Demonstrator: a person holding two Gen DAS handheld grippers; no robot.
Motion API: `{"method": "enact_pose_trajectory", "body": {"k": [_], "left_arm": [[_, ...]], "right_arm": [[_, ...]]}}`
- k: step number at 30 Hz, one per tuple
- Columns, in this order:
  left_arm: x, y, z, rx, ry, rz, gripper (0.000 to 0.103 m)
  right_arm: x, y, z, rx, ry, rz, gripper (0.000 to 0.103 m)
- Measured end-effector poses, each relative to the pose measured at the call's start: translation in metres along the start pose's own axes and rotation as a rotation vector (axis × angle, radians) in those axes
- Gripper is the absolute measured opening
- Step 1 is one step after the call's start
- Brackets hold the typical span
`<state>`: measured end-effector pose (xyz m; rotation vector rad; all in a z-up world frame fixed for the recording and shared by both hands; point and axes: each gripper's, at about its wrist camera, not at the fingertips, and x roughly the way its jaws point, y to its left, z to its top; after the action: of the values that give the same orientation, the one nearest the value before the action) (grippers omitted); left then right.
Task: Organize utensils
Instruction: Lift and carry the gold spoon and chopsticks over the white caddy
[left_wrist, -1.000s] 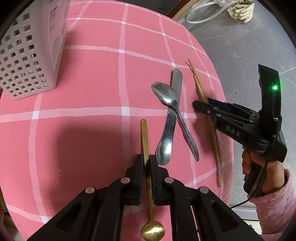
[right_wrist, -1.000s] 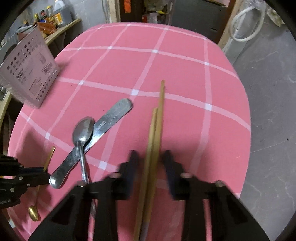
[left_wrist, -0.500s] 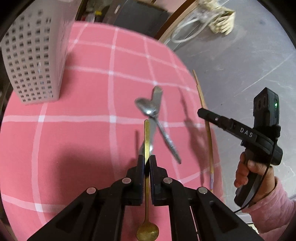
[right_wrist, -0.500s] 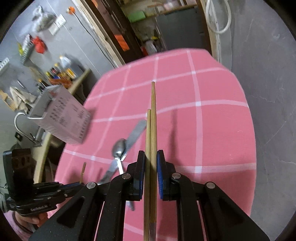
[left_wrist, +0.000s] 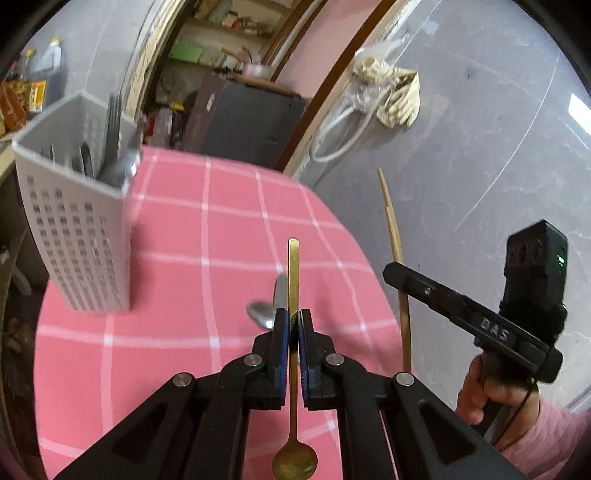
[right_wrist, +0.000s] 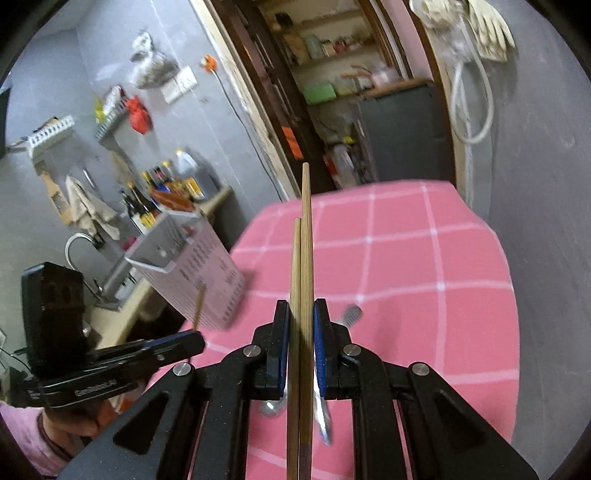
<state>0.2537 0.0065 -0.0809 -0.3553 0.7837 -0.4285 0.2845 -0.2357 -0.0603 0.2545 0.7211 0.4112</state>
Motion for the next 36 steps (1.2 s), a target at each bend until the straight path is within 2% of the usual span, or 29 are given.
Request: {"method": "enact_pose_trajectory", "body": {"k": [9, 18, 28, 36], "left_arm": [[-0.022, -0.013, 0.028, 0.045, -0.140, 0.024, 0.005], [-0.054, -0.008, 0.076, 0.032, -0.292, 0.035, 0.005], [-0.098, 0.025, 0.122, 0.016, -0.472, 0.121, 0.005], [-0.100, 0.064, 0.137, -0.001, -0.537, 0.177, 0.005]], "right_arm": [[-0.012, 0.039, 0.036, -0.047, -0.172, 0.072, 0.011], [-0.018, 0.078, 0.086, -0.089, -0.316, 0.174, 0.011], [0.013, 0.127, 0.131, -0.102, -0.443, 0.331, 0.011], [0.061, 0.156, 0.139, -0.065, -0.491, 0.374, 0.011]]}}
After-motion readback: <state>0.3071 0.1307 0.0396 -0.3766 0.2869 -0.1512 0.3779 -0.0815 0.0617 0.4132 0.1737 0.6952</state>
